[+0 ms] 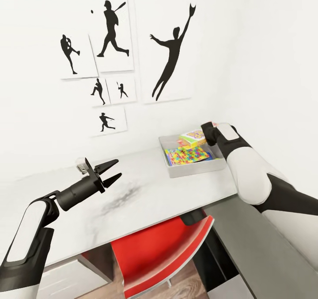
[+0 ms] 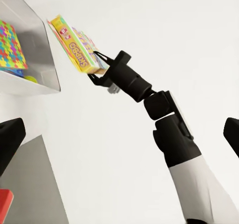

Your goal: Put all the toys in the child's room - the three board games (two on the bed and one on the table), the two jigsaw puzzles on the table, and the tennis ball on the table - inside the toy box on the table in the child's room.

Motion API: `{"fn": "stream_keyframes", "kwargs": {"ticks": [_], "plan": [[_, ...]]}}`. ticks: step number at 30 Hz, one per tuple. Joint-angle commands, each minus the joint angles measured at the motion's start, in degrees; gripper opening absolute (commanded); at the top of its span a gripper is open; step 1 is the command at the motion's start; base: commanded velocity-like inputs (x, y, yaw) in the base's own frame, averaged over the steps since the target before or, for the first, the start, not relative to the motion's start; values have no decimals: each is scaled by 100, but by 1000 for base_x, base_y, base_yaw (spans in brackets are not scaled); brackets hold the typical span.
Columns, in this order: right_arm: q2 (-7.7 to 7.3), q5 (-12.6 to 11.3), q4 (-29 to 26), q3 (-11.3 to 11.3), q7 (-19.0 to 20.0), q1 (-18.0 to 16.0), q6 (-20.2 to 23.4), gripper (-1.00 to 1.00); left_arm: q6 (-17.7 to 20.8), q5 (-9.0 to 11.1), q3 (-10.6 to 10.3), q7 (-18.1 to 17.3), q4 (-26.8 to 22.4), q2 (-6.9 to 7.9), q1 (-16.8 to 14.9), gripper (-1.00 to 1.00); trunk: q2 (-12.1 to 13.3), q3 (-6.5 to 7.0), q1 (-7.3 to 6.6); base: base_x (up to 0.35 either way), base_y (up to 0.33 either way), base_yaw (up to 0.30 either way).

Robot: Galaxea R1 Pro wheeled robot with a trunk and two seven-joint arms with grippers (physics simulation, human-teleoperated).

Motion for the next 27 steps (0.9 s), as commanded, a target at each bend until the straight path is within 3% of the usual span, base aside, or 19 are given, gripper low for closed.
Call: {"fn": "stream_keyframes", "kwargs": {"ticks": [1,14,22,27], "plan": [[7,-44,-5,-10,-107,-22,-28,-100,22,-60,5,-48,1,-1,-6,100,-11,-11,3,0,0,0],[192,-71,72,-10,-582,-96,-585,-100,22,-71,0,6,0,-12,-14,100,-11,-11,3,0,0,0],[288,-79,67,2,-633,-134,-650,-100,22,-68,-1,1,0,-19,-20,100,-11,-48,3,0,0,0],[257,-80,56,0,-608,-181,-615,-100,9,-55,-74,83,7,-84,-283,100,-11,-89,3,0,0,0]]}}
